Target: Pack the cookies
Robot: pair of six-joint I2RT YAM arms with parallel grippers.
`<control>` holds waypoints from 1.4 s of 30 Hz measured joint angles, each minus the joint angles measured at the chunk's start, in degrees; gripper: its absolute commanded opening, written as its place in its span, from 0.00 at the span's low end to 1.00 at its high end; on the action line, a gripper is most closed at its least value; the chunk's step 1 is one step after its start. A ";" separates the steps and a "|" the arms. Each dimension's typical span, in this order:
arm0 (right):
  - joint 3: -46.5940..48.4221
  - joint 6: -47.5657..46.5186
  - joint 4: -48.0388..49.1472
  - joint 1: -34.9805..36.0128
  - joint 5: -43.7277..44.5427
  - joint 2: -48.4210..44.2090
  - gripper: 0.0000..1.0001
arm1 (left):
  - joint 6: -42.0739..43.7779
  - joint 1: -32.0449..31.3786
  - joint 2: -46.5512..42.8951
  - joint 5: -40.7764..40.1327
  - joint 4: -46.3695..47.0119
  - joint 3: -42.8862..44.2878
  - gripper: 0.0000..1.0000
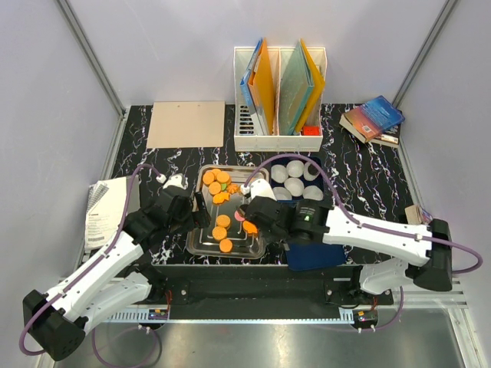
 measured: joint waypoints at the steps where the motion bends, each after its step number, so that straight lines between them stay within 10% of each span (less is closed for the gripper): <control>1: 0.17 -0.07 -0.39 -0.20 0.68 -0.70 0.34 | 0.00 -0.04 0.00 -0.04 0.00 0.00 0.99; 21: -2.49 -5.97 2.69 -31.28 4.42 -6.19 0.32 | 0.00 -0.24 0.07 -0.04 -0.02 0.00 0.99; 42: -3.15 -9.33 12.79 -39.45 -2.60 4.81 0.32 | 0.00 -0.66 0.57 -0.04 -0.11 0.00 0.99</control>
